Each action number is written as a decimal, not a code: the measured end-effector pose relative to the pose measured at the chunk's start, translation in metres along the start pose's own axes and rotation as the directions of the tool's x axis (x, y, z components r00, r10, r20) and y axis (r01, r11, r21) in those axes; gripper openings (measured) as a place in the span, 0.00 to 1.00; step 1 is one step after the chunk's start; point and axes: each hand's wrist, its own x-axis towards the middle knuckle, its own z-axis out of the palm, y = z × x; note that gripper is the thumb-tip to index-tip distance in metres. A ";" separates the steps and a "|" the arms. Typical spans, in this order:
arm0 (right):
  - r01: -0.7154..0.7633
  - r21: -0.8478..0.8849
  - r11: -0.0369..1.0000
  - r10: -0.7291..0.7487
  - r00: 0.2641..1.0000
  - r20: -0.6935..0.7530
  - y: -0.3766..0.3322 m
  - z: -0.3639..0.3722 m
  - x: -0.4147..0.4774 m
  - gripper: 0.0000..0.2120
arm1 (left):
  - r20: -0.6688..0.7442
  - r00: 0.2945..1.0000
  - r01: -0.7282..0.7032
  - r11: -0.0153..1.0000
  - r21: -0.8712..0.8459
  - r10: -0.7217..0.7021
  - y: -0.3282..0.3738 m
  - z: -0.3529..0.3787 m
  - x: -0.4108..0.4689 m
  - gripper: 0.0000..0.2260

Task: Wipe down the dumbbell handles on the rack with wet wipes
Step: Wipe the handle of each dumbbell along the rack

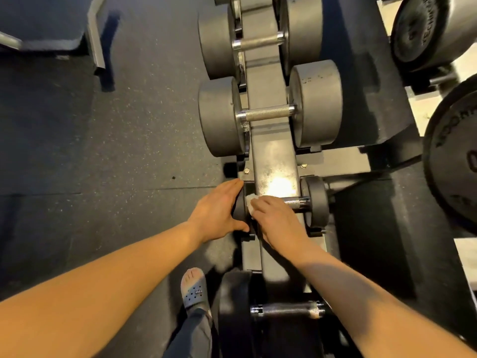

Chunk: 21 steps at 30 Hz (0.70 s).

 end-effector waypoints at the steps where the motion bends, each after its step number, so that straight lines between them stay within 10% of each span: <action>1: -0.004 0.017 1.000 0.004 1.000 0.012 0.000 -0.002 0.004 0.11 | -0.013 1.000 0.009 0.999 -0.030 -0.010 0.001 0.003 -0.003 0.54; 10: -0.542 0.378 0.751 0.354 0.813 0.462 0.013 -0.040 0.068 0.03 | -0.087 0.995 -0.047 0.998 -0.034 0.044 0.002 0.006 -0.012 0.51; 16: -0.674 0.524 0.521 0.664 0.705 0.248 -0.002 -0.030 0.058 0.07 | 0.069 0.989 -0.135 0.991 0.013 0.134 -0.018 -0.009 0.009 0.50; 21: -0.527 0.844 0.094 0.899 0.408 0.155 -0.014 -0.058 0.062 0.05 | 0.237 0.932 -0.285 0.958 0.017 0.273 -0.041 -0.072 0.019 0.37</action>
